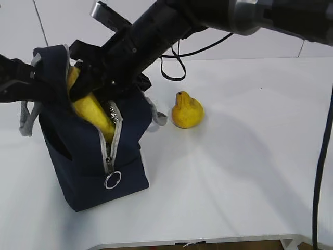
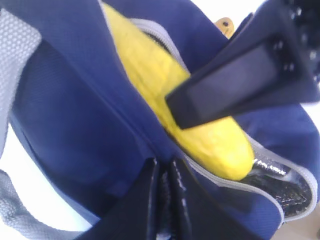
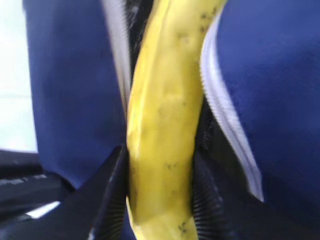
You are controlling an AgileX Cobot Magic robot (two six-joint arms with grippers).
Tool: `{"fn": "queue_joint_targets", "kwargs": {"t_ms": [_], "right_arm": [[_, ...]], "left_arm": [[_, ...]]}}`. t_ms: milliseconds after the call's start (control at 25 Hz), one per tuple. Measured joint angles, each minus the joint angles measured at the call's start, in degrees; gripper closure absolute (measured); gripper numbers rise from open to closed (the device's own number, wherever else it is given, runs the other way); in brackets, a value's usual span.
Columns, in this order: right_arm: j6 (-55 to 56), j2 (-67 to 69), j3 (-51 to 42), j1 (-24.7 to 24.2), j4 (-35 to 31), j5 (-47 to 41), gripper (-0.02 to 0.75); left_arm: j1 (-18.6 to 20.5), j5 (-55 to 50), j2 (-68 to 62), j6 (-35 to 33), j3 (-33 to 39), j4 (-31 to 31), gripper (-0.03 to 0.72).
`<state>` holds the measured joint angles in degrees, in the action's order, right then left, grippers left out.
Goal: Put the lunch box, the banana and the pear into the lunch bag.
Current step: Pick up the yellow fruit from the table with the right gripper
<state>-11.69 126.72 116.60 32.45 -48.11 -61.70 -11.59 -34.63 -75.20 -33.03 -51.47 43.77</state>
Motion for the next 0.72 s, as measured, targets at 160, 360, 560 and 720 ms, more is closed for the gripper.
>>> {"fn": "queue_joint_targets", "kwargs": {"t_ms": [160,360,560,720], "right_arm": [[-0.71,0.12,0.0,1.14,4.02,0.25,0.428],[-1.22,0.12,0.0,1.51,7.26,0.03,0.428],[-3.32,0.12,0.0,1.51,7.64,-1.03,0.417],[-8.0,0.12,0.65,1.51,7.41,-3.32,0.304]], "left_arm": [[0.0,-0.1,0.0,0.0,0.0,0.47,0.69],[0.0,-0.1,0.0,0.0,0.0,0.55,0.69],[0.0,-0.21,0.0,0.0,0.0,0.72,0.69],[0.0,-0.21,0.0,0.0,0.0,0.82,0.69]]}}
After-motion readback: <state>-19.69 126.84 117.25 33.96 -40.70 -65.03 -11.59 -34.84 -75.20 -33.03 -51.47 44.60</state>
